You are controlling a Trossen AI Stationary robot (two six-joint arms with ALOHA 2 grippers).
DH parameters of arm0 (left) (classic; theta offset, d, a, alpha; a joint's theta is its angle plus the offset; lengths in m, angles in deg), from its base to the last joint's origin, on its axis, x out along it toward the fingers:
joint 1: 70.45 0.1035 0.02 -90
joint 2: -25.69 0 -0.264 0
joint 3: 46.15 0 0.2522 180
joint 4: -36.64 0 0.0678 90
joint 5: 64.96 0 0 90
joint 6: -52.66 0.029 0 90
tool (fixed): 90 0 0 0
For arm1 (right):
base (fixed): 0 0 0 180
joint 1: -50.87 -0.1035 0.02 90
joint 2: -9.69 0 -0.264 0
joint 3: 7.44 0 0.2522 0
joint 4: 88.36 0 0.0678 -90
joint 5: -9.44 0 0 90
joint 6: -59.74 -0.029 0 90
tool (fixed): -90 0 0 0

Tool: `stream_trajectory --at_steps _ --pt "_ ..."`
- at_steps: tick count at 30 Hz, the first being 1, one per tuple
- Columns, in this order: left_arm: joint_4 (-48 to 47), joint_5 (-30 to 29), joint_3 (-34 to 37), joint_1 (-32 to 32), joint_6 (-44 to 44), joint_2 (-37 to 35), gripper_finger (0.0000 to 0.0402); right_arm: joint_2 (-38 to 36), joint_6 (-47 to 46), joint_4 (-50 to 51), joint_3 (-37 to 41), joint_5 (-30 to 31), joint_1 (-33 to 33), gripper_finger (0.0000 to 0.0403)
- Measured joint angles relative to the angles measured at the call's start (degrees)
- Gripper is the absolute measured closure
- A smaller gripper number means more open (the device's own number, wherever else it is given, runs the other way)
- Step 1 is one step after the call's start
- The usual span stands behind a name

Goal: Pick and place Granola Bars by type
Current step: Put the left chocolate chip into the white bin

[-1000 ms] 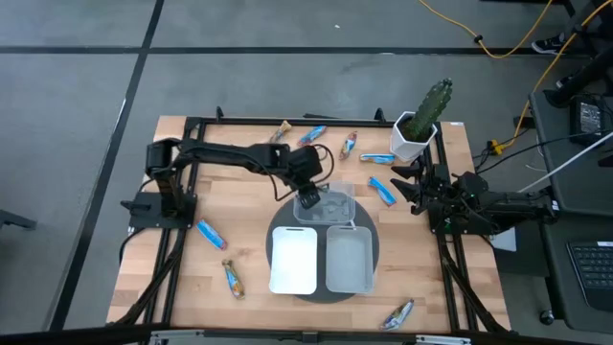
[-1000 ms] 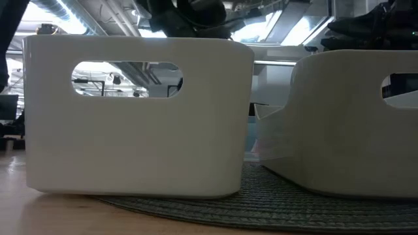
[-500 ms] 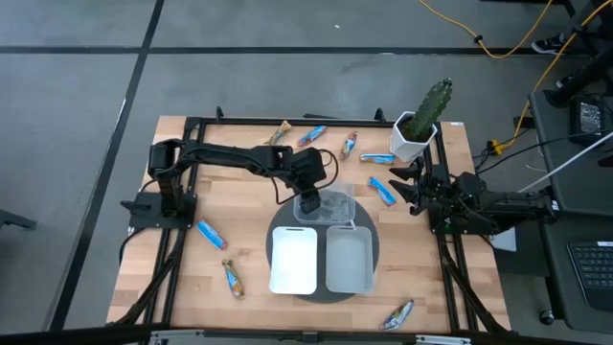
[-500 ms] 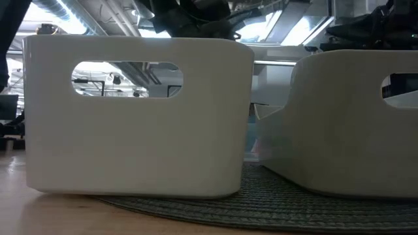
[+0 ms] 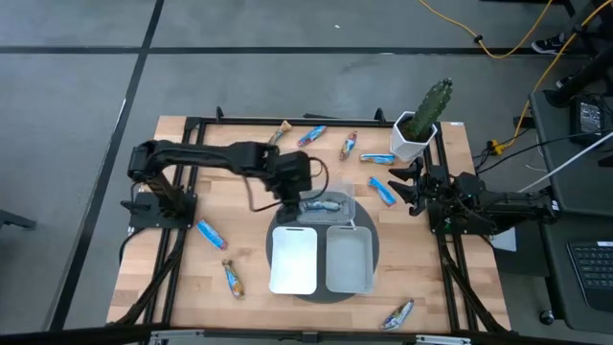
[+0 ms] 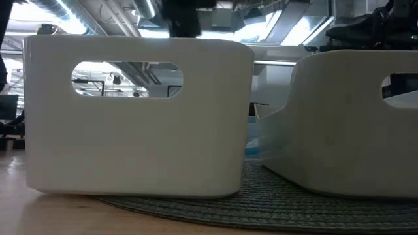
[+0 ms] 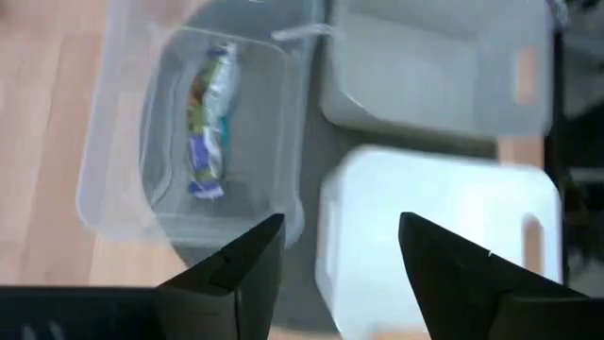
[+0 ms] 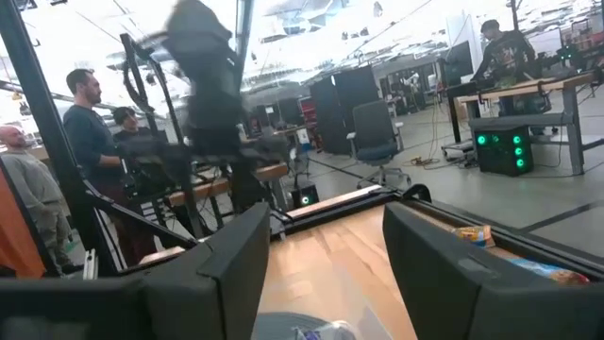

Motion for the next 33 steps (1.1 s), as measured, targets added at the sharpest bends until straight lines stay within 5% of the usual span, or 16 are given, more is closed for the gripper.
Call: stream_trajectory --at_steps 12,16,24,33 --pt "-24.86 -3.35 0.02 -19.72 3.11 -5.14 0.0207 0.00 0.09 0.68 0.00 0.04 -0.01 0.0193" --pt "-26.33 -3.82 2.96 -25.90 5.47 -5.14 0.0207 0.00 0.11 1.03 0.00 0.08 -0.02 0.0193" --pt "-16.11 -6.31 18.01 -34.01 -0.53 -5.07 0.0207 0.00 -0.15 1.55 0.00 0.17 0.00 0.0193" --pt "-1.76 -4.11 29.65 -36.08 -4.24 -5.07 0.0184 0.00 -0.28 1.60 0.00 0.17 -0.01 0.0193"
